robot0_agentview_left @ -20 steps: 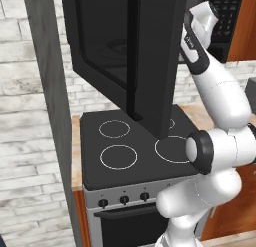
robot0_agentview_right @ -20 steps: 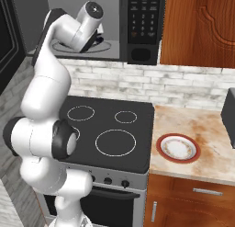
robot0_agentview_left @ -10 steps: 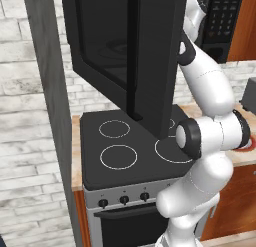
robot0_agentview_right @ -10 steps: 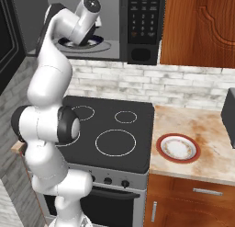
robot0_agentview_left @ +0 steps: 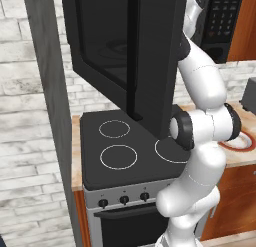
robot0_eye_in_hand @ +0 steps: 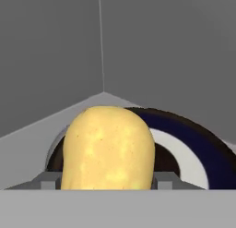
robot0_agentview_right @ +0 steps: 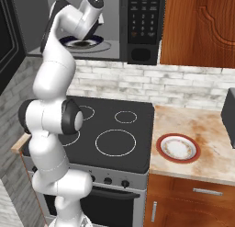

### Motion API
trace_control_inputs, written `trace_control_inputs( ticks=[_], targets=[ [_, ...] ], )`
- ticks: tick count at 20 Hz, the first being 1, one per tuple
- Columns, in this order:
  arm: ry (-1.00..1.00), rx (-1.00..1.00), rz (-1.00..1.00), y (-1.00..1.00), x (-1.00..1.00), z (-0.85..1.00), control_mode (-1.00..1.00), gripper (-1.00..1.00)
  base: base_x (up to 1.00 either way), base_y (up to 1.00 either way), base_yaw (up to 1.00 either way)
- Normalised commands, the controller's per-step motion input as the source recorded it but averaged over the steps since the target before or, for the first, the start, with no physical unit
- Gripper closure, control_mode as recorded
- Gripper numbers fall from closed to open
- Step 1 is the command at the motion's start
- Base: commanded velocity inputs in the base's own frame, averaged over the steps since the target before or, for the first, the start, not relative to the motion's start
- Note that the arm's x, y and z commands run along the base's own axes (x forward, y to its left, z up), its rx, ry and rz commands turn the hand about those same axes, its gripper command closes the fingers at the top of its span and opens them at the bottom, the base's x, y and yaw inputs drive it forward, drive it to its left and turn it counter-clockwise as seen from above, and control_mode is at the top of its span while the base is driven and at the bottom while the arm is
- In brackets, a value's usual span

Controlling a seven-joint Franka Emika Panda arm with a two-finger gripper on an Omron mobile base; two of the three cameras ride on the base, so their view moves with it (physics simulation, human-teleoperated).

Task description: Pick the potato from the counter and place it in the microwave. Then turn on the microwave.

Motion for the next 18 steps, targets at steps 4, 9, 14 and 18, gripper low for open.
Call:
trace_control_inputs(
  ticks=[4,9,14,18],
  targets=[
    [0.00,0.00,0.00,0.00,0.04,-0.28,-1.00,1.00,0.00,0.00,0.00],
    [-0.02,0.00,0.00,0.00,0.02,-0.22,-1.00,1.00,0.00,0.00,0.00],
    [-0.04,0.00,0.00,0.08,0.16,0.00,-1.00,1.00,0.00,0.00,0.00],
    [-0.02,0.00,0.00,0.15,0.22,0.00,-1.00,1.00,0.00,0.00,0.00]
  ],
)
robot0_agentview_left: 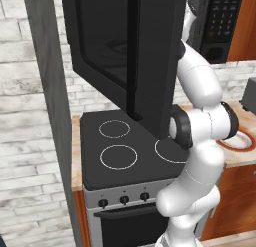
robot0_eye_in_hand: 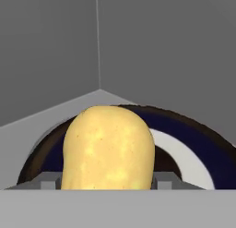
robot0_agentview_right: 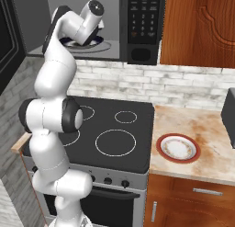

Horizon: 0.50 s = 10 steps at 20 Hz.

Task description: Pick the potato from the counter and place it in the microwave. Then turn on the microwave.

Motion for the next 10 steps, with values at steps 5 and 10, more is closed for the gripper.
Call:
trace_control_inputs(
  ticks=[5,10],
  targets=[
    [0.00,0.00,0.00,0.03,0.15,0.00,-1.00,1.00,0.00,0.00,0.00],
    [0.00,0.00,0.00,0.01,0.17,0.00,-1.00,1.00,0.00,0.00,0.00]
  ],
)
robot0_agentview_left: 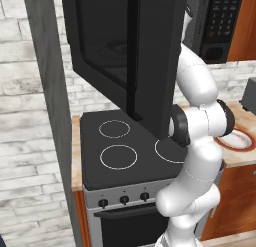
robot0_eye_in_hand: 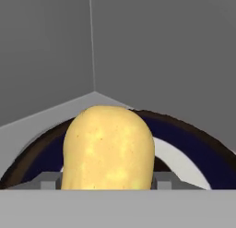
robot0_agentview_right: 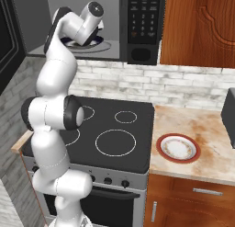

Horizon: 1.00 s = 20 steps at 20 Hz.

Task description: Pick the potato from the counter and place it in the microwave. Then turn on the microwave.

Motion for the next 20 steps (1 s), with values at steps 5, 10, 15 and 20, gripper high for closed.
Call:
trace_control_inputs(
  ticks=[5,10,15,20],
  targets=[
    [0.00,0.00,-0.01,0.00,0.15,0.00,-1.00,1.00,0.00,0.00,0.00],
    [0.00,0.00,-0.04,0.00,0.09,0.00,-1.00,1.00,0.00,0.00,0.00],
    [-0.01,0.00,-0.07,0.00,0.01,-0.12,-1.00,1.00,0.00,0.00,0.00],
    [0.00,0.00,-0.09,0.00,0.00,-0.17,-1.00,1.00,0.00,0.00,0.00]
  ],
)
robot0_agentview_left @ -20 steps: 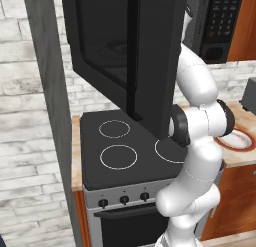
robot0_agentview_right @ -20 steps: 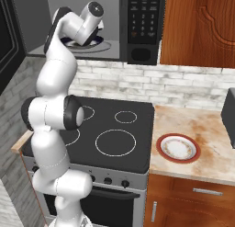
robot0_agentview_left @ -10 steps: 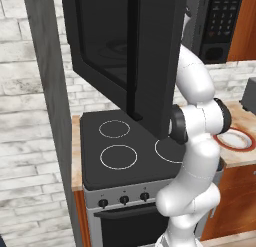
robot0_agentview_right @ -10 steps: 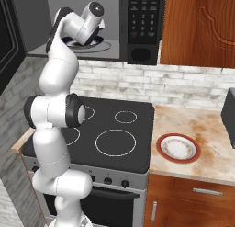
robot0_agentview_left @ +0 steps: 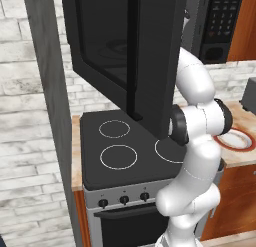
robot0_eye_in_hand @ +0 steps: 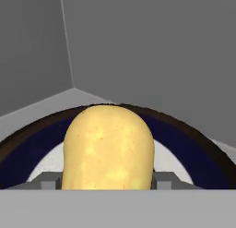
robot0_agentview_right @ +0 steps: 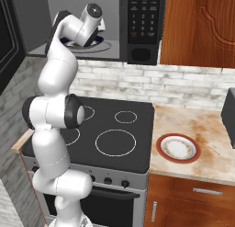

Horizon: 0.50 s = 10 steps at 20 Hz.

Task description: Pick the potato from the counter and place it in the microwave. Then turn on the microwave.

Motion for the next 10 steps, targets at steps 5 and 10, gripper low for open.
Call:
trace_control_inputs(
  ticks=[5,10],
  targets=[
    [0.00,0.00,-0.08,0.00,0.00,-0.14,-1.00,1.00,0.00,0.00,0.00],
    [0.00,0.00,-0.07,0.00,0.01,-0.06,-1.00,1.00,0.00,0.00,0.00]
  ],
)
